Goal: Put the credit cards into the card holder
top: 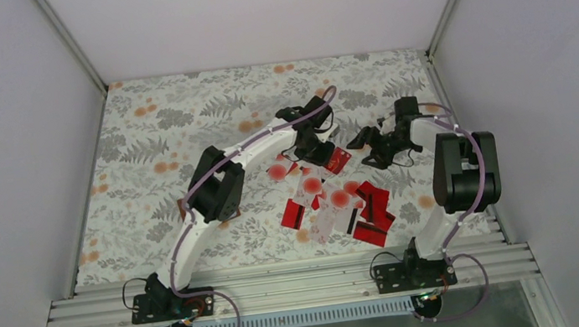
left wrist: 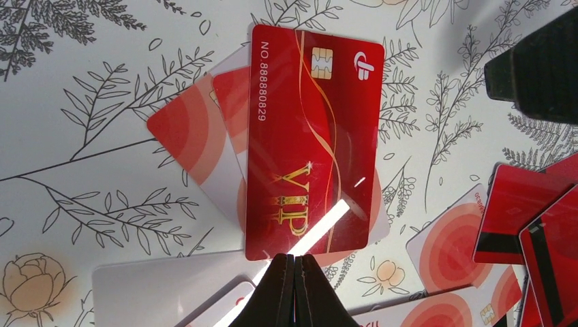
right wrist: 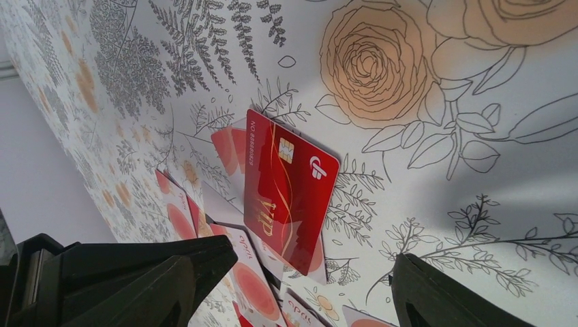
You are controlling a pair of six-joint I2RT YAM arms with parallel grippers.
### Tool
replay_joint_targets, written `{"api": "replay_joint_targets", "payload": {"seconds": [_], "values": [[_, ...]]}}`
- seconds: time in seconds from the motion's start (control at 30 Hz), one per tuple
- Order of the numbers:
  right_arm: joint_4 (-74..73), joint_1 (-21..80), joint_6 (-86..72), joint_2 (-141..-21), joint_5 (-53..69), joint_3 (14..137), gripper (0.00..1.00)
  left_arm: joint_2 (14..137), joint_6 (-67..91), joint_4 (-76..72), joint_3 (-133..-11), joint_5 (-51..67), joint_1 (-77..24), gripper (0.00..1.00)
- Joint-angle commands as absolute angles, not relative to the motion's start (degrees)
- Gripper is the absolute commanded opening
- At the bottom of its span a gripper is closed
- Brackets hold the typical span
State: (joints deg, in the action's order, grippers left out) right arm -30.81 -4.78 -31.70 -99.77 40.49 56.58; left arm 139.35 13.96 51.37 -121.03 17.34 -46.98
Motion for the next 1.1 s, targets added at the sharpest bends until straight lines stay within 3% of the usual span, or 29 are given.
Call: {"api": "replay_joint_targets", "payload": {"seconds": [0.0, 1.07], "values": [[-30.3, -5.2, -30.9, -99.7, 41.3, 56.3, 0.74, 140.1, 13.7, 52.0, -122.7, 17.2, -47.1, 0.03], [-27.7, -5.1, -28.9, -103.9, 44.7, 59.0, 0.74, 142.9, 12.0, 50.5, -118.0, 16.1, -47.3, 0.03]]}}
